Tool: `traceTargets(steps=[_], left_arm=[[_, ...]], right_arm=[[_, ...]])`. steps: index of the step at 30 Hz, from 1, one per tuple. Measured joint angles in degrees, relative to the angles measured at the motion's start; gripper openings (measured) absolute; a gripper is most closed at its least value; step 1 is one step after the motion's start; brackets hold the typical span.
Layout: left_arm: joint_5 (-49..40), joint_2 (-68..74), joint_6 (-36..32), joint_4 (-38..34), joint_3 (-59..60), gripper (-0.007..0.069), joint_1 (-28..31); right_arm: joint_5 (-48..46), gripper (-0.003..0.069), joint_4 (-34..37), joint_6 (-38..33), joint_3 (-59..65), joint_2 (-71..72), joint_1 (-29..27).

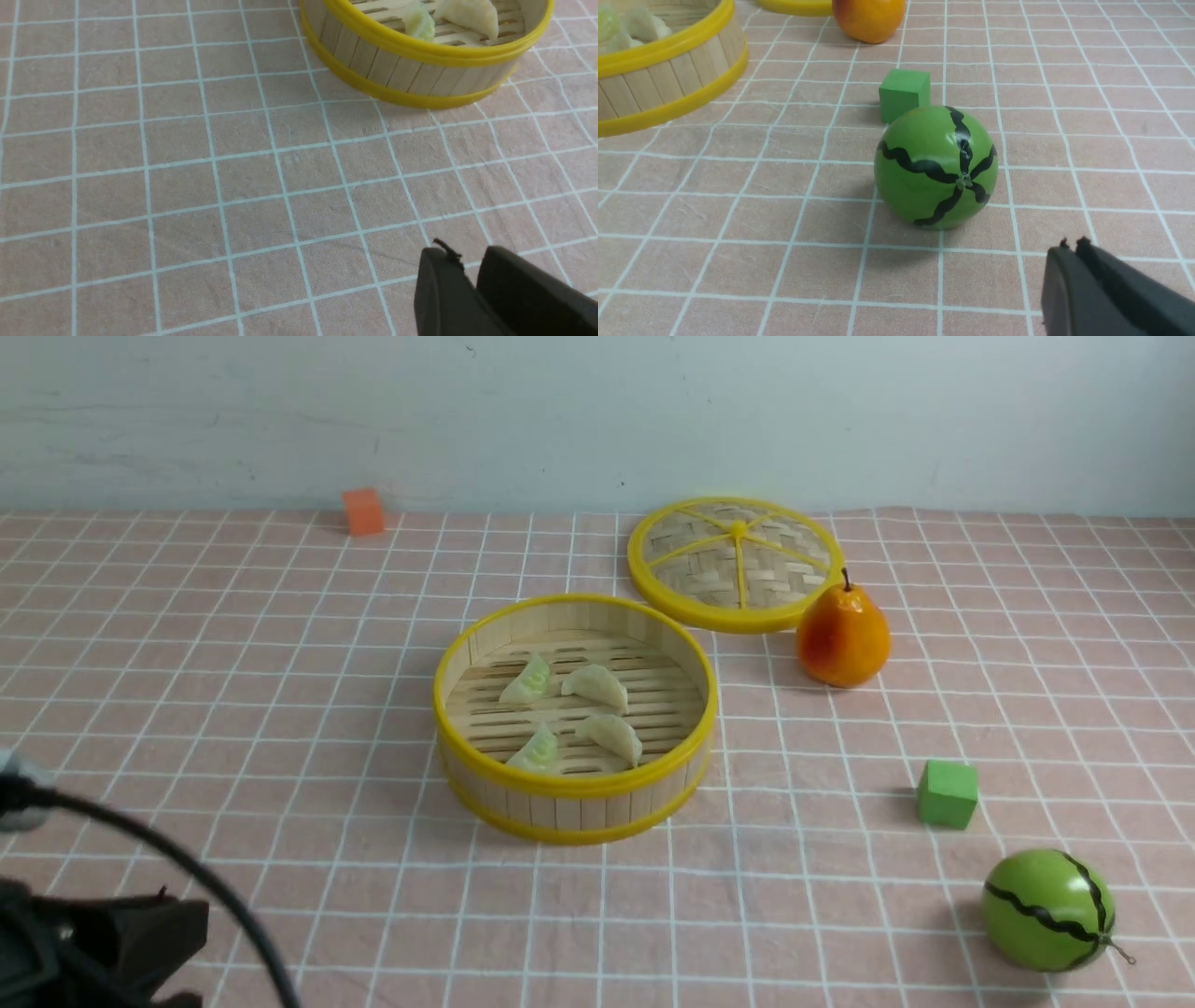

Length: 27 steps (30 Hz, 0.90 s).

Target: Put the dumplings into the steamer on the table with the pink tablecloth.

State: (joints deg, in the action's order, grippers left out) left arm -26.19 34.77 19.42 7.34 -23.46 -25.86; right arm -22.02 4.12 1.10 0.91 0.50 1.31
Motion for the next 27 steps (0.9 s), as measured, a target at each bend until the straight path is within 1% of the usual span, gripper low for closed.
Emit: traceTargets(steps=[1, 2, 5, 6, 7, 8, 9, 11, 12, 13, 14, 15, 16, 17, 18, 19, 22, 25, 27], left_arm=[[0.1, -0.5, 0.0, 0.1, 0.0, 0.0115, 0.0], [1.1, -5.8, 0.0, 1.5, 4.3, 0.0118, 0.3], [4.8, -15.2, -0.1, 4.1, 11.3, 0.012, 1.9], [5.9, -15.9, -0.1, 4.2, 12.3, 0.012, 2.1], [10.4, -21.1, -0.1, 4.8, 15.7, 0.012, 3.9], [11.9, -22.4, -0.1, 4.9, 16.7, 0.012, 4.9], [18.4, -27.2, -0.1, 5.2, 20.9, 0.012, 7.9], [22.1, -32.0, -0.1, 5.4, 23.7, 0.0111, 11.6], [22.3, -34.1, 0.0, 5.4, 24.4, 0.0092, 13.9], [22.2, -34.1, 0.0, 5.3, 24.5, 0.0088, 13.9], [20.4, -35.2, 0.0, 4.5, 24.7, 0.0045, 16.5], [19.1, -35.3, -0.1, 4.1, 24.8, 0.0007, 17.7], [17.9, -35.4, -0.4, 3.8, 24.8, -0.001, 18.4], [15.5, -35.4, -0.9, 2.8, 24.9, -0.0014, 19.4], [15.1, -35.4, -1.0, 2.8, 24.9, -0.0014, 19.5], [11.0, -35.4, -2.2, 0.7, 25.0, -0.0014, 19.8], [5.2, -35.4, -5.2, -3.6, 25.2, -0.0014, 19.8], [4.0, -35.4, -10.5, -5.7, 25.3, -0.0014, 19.8], [4.0, -35.4, -12.2, -7.0, 25.3, -0.0014, 19.8]], right_arm=[[0.0, 0.0019, 0.0, 0.0, 0.0, 0.0, 0.0], [0.0, 0.0022, 0.0, 0.0, 0.0, 0.0, 0.0], [0.0, 0.0024, 0.0, 0.0, 0.0, 0.0, 0.0], [0.0, 0.0024, 0.0, 0.0, 0.0, 0.0, 0.0], [-0.1, 0.0024, -0.1, 0.0, 0.0, 0.0, 0.0], [-0.1, 0.0024, -0.1, 0.0, 0.0, 0.0, 0.0], [-0.1, 0.0024, -0.1, 0.0, 0.0, 0.0, 0.0], [-0.1, 0.0024, -0.1, 0.0, 0.0, 0.0, 0.0], [-0.1, 0.0026, -0.2, 0.0, 0.0, 0.0, 0.0], [-0.1, 0.0026, -0.2, 0.0, 0.0, 0.1, 0.0], [-0.1, 0.0029, -0.2, 0.0, -0.1, 0.1, 0.0], [-0.1, 0.0031, -0.2, 0.0, -0.1, 0.1, 0.0], [-0.1, 0.0031, -0.2, 0.0, -0.1, 0.1, 0.0], [-0.1, 0.0032, -0.2, 0.0, -0.1, 0.1, 0.0], [-0.1, 0.0032, -0.2, 0.0, -0.1, 0.1, 0.0], [-0.1, 0.0034, -0.2, 0.0, -0.1, 0.1, 0.0], [-0.1, 0.0038, -0.2, 0.0, -0.1, 0.1, 0.0], [-0.1, 0.0042, -0.2, 0.3, -0.1, 0.1, 0.0], [-0.1, 0.0043, -0.2, 0.5, -0.1, 0.1, 0.0]])
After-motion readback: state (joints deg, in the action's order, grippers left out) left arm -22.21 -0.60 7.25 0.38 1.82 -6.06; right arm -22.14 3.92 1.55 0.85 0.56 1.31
